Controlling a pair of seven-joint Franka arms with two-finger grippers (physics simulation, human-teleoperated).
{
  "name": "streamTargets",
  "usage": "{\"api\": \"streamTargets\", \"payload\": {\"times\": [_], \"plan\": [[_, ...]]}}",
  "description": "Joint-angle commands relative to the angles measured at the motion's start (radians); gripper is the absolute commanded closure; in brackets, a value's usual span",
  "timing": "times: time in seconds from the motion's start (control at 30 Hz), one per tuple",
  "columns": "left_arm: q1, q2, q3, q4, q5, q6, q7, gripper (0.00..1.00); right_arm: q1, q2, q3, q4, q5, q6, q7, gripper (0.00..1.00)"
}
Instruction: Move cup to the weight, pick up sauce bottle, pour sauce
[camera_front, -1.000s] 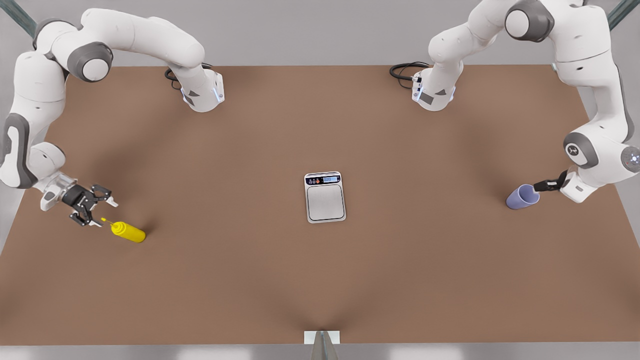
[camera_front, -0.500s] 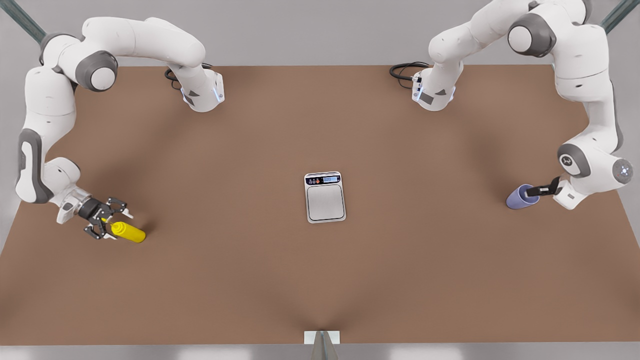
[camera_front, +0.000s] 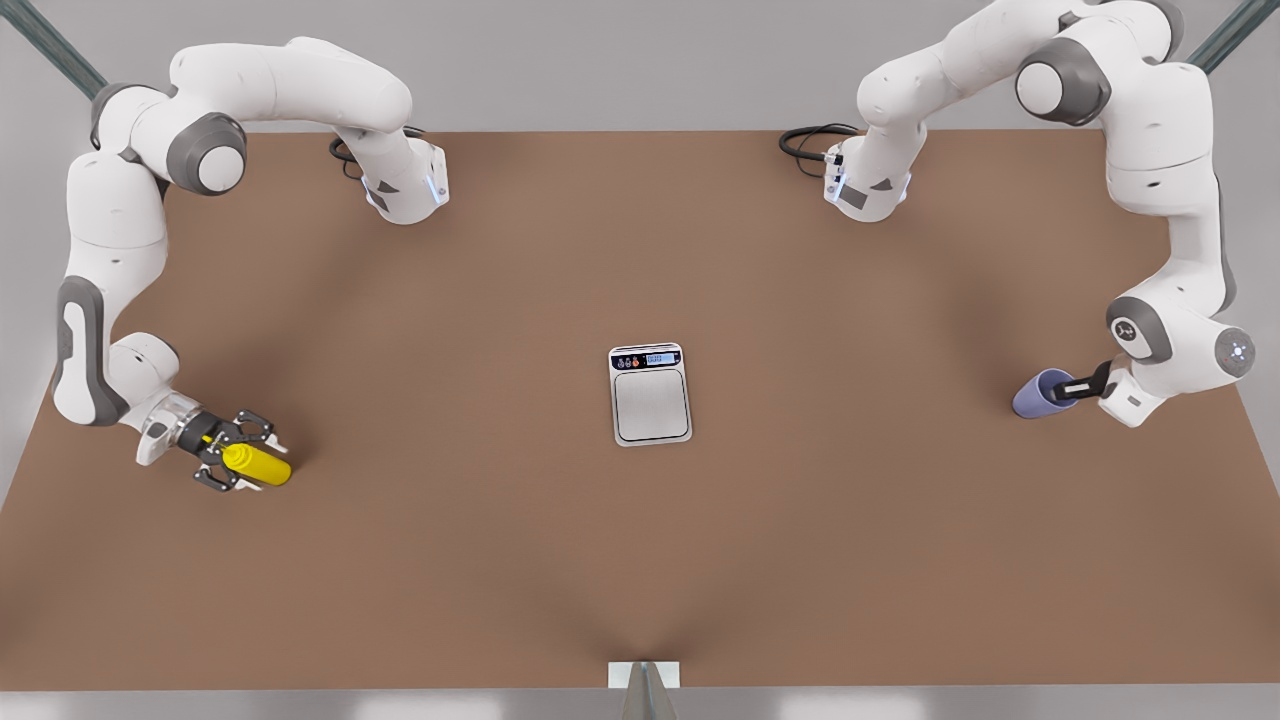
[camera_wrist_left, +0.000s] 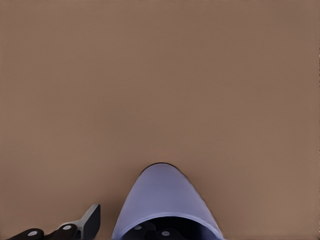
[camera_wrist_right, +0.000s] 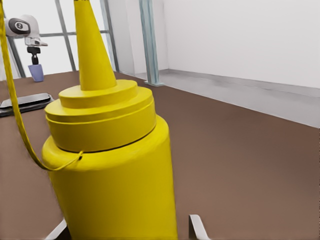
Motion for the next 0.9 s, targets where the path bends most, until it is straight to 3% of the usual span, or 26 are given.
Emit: {"api": "streamTargets", "payload": {"times": [0.0,0.1,0.6,0.73,0.8,0.87], "plan": [[0.001,0.001,0.0,0.001,0.0,0.0,0.0,0.69,0.0,0.002,0.0,0.0,0.0,-0.001,0.001,0.29],[-0.001,0.004,-0.002,0.003,0.002,0.002,0.0,0.79,0.0,0.004,0.0,0.0,0.0,-0.001,-0.002,0.37],[-0.007,-0.024,-0.023,0.024,0.0,-0.001,-0.052,0.79,0.009,-0.023,0.0,0.005,0.011,-0.001,0.024,0.41],[-0.008,-0.108,-0.158,0.044,0.0,-0.106,-0.278,0.79,0.095,-0.118,-0.021,0.044,-0.014,0.025,0.199,0.41],[-0.03,-0.098,-0.25,0.165,-0.001,-0.241,-0.391,0.79,0.155,-0.161,-0.021,0.084,-0.09,0.104,0.301,0.41],[-0.178,-0.082,-0.256,0.236,-0.001,-0.244,-0.586,0.79,0.215,-0.171,-0.023,0.117,-0.106,0.171,0.36,0.41]]}}
